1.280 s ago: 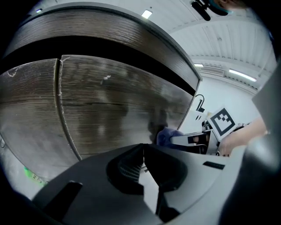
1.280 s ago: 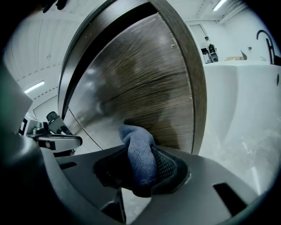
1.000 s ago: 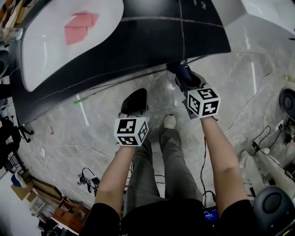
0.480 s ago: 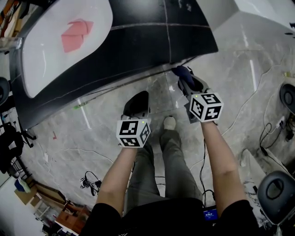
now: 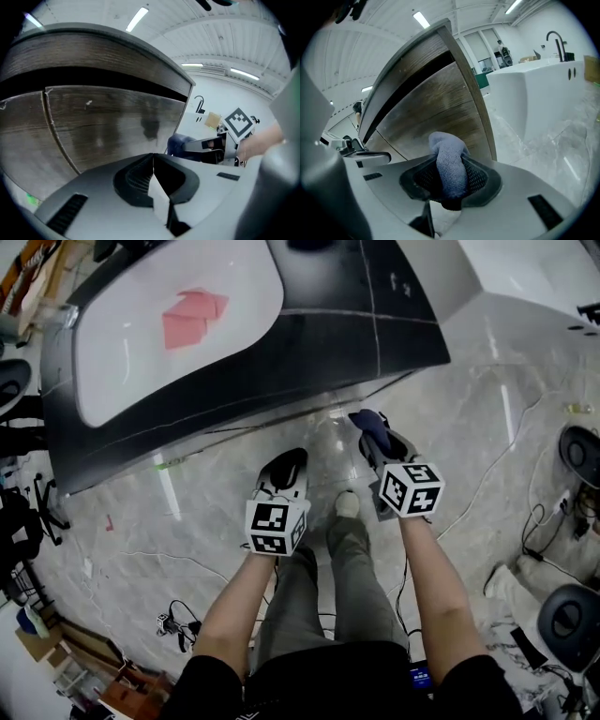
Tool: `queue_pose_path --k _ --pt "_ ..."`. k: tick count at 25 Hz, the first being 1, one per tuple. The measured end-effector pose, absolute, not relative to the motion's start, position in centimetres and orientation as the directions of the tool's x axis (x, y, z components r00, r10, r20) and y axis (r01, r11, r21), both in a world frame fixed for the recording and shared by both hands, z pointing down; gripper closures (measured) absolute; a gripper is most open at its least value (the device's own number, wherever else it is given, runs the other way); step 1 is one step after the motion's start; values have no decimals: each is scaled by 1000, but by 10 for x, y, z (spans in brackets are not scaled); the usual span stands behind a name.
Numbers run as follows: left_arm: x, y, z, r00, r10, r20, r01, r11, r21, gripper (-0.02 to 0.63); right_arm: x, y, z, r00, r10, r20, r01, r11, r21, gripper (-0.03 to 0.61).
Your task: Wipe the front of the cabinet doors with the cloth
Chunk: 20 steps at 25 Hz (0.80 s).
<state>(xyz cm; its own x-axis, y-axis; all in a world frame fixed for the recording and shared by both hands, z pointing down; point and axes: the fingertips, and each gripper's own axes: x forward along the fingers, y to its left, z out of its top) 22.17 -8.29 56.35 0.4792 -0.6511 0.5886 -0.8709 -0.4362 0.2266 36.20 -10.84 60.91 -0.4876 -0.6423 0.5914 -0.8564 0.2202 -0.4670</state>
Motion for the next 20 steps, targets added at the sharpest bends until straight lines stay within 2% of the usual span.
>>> queue_pose_path --k 20 --pt "103 -47 478 360 -776 517 -928 -242 283 604 265 -79 504 -528 -652 544 -836 285 -469 454"
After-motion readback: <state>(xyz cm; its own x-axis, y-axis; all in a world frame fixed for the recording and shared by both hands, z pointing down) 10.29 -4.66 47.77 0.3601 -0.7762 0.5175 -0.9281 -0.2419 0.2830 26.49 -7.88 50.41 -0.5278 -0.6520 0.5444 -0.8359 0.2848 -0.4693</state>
